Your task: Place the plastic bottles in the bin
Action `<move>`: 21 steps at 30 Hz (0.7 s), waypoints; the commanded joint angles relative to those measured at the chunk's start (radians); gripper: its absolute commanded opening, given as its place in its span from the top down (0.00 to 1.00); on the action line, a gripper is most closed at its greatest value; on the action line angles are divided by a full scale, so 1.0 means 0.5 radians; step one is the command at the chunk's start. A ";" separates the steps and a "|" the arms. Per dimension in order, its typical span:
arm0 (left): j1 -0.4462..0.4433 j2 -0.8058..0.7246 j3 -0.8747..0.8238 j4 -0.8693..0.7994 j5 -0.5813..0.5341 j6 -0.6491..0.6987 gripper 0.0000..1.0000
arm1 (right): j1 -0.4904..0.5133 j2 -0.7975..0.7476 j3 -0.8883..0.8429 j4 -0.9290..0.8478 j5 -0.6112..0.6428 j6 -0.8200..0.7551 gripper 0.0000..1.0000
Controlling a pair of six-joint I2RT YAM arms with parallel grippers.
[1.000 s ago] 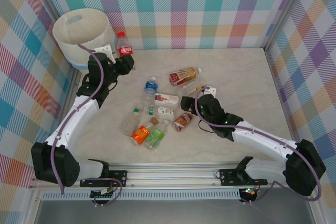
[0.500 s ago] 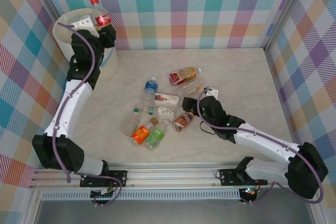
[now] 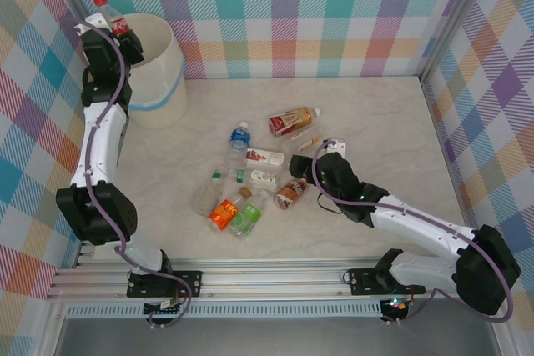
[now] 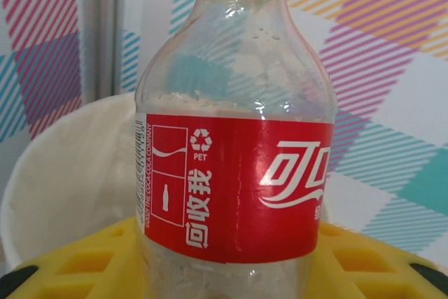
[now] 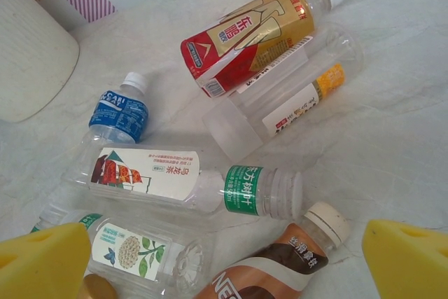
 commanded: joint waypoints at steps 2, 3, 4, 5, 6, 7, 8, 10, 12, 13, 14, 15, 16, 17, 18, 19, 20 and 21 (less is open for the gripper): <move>0.080 0.194 0.308 -0.315 0.044 0.083 0.61 | 0.005 0.025 0.079 0.030 0.027 -0.043 0.00; 0.090 0.263 0.397 -0.387 0.057 0.098 0.61 | 0.006 0.023 0.080 0.025 0.025 -0.043 0.00; 0.098 0.324 0.485 -0.455 0.070 0.109 0.61 | 0.006 0.023 0.082 0.024 0.025 -0.043 0.00; 0.103 0.396 0.597 -0.543 0.075 0.123 0.61 | 0.006 0.019 0.081 0.012 0.024 -0.045 0.00; 0.107 0.484 0.730 -0.663 0.063 0.141 0.61 | 0.006 0.011 0.080 0.000 0.025 -0.043 0.00; 0.108 0.555 0.838 -0.759 0.040 0.164 0.61 | 0.006 0.005 0.080 -0.014 0.023 -0.043 0.00; 0.109 0.639 0.978 -0.849 0.016 0.189 0.61 | 0.006 -0.003 0.079 -0.028 0.024 -0.040 0.00; 0.125 0.702 1.080 -0.882 -0.005 0.196 0.58 | 0.008 -0.024 0.067 -0.041 0.034 -0.034 0.00; 0.158 0.741 1.103 -0.845 0.034 0.150 0.54 | 0.005 -0.042 0.054 -0.046 0.040 -0.031 0.00; 0.167 0.765 1.133 -0.842 0.042 0.148 0.51 | 0.006 -0.047 0.052 -0.052 0.041 -0.028 0.00; 0.169 0.794 1.176 -0.851 0.025 0.137 0.46 | 0.008 -0.056 0.054 -0.060 0.042 -0.028 0.00; 0.175 0.824 1.221 -0.858 0.032 0.134 0.40 | 0.007 -0.063 0.053 -0.067 0.048 -0.030 0.00; 0.178 0.842 1.258 -0.864 0.050 0.132 0.36 | 0.006 -0.069 0.053 -0.075 0.050 -0.029 0.00; 0.181 0.852 1.277 -0.865 0.067 0.126 0.33 | 0.006 -0.075 0.057 -0.082 0.050 -0.028 0.00; 0.179 0.853 1.286 -0.861 0.093 0.123 0.31 | 0.006 -0.080 0.056 -0.089 0.050 -0.028 0.00; 0.180 0.850 1.286 -0.860 0.124 0.120 0.30 | 0.006 -0.083 0.057 -0.100 0.056 -0.029 0.00; 0.180 0.848 1.286 -0.863 0.149 0.112 0.29 | 0.006 -0.088 0.056 -0.102 0.058 -0.025 0.00; 0.182 0.846 1.283 -0.869 0.172 0.105 0.28 | 0.006 -0.091 0.053 -0.103 0.061 -0.022 0.00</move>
